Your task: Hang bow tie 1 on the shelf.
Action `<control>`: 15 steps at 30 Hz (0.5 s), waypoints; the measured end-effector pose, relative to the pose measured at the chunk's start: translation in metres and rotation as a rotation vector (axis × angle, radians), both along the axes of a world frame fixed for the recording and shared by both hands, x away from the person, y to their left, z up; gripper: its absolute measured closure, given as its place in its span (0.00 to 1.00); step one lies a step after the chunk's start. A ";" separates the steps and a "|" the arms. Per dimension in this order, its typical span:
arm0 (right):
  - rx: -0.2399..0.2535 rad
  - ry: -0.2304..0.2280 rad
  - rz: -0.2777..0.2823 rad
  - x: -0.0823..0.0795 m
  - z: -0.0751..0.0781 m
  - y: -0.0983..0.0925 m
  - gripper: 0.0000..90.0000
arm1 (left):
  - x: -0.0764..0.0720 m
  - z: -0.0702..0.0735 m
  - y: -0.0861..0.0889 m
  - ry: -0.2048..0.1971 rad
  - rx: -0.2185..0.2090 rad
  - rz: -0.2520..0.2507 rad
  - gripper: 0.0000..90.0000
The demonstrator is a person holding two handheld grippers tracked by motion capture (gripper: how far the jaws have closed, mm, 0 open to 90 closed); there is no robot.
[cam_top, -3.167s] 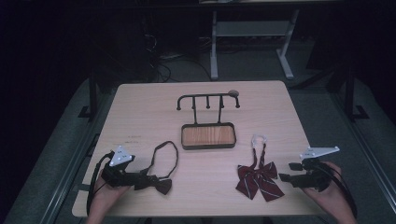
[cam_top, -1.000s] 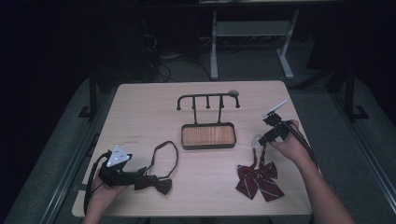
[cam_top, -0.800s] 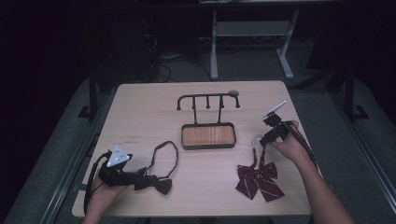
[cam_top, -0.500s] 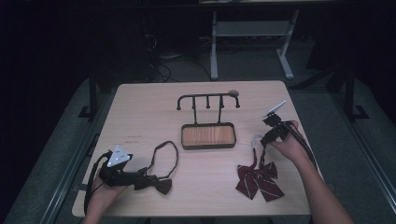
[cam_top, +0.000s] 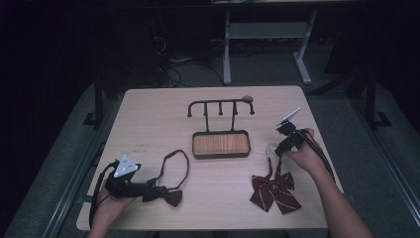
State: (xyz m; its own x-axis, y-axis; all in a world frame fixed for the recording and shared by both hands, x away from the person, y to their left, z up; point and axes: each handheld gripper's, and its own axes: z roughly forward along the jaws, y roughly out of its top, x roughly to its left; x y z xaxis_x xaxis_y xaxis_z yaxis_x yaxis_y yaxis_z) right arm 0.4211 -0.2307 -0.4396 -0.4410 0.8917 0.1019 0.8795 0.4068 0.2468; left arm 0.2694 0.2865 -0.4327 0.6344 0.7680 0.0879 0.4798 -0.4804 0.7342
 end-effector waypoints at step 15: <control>-0.039 -0.003 0.002 0.000 -0.001 0.002 0.85 | 0.000 0.000 0.000 0.001 -0.006 0.001 0.28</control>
